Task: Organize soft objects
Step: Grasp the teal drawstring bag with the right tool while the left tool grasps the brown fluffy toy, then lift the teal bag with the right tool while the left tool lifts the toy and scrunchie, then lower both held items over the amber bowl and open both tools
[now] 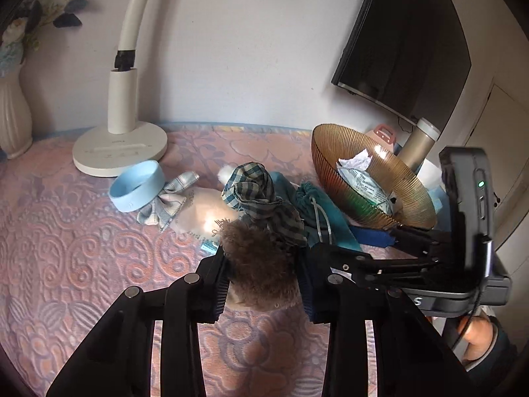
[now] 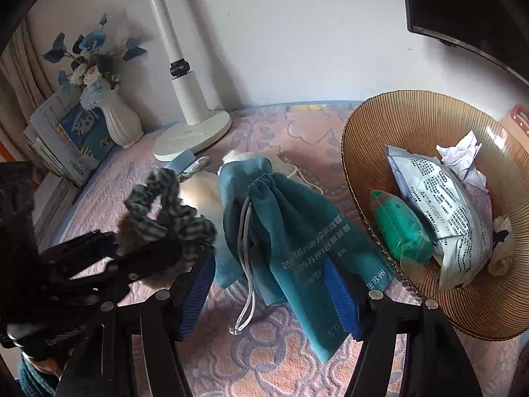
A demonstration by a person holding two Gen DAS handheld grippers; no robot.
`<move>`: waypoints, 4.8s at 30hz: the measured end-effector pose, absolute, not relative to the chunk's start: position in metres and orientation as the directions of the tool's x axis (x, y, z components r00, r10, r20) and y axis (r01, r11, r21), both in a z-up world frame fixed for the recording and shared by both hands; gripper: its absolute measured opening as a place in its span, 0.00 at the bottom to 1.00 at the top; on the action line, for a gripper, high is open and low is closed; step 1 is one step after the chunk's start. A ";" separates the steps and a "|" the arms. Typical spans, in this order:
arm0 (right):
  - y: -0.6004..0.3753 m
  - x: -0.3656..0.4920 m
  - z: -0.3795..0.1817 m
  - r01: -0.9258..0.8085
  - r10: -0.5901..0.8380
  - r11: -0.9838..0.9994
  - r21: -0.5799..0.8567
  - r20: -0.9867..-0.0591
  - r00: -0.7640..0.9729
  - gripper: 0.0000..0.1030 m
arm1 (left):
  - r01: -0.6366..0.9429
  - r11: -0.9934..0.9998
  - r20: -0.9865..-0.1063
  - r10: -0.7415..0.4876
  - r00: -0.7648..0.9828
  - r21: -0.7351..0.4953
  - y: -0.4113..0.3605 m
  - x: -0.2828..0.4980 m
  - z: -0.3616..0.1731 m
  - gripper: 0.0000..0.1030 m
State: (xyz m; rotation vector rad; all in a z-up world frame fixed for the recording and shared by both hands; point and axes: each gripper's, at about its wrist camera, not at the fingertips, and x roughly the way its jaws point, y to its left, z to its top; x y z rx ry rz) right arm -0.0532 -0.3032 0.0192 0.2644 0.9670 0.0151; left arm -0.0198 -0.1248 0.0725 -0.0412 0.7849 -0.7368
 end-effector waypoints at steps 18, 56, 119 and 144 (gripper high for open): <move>-0.300 -0.138 0.045 0.044 0.283 0.916 0.399 -0.719 0.635 0.19 | 0.573 0.758 -0.601 -0.625 0.499 -0.313 -0.090 -0.056 0.081 0.32; -0.321 -0.128 0.105 0.074 0.202 0.922 0.381 -0.634 0.746 0.26 | 0.596 0.756 -0.568 -0.626 0.534 -0.272 -0.093 -0.063 0.109 0.32; -0.337 -0.177 0.113 0.162 0.080 0.924 0.348 -0.588 0.805 0.35 | 0.629 0.732 -0.588 -0.638 0.497 -0.263 -0.107 -0.064 0.103 0.33; -0.462 -0.132 0.162 0.422 -0.173 0.836 0.350 -0.563 0.808 0.52 | 0.789 0.566 -0.541 -0.752 0.376 -0.238 -0.293 -0.012 0.152 0.60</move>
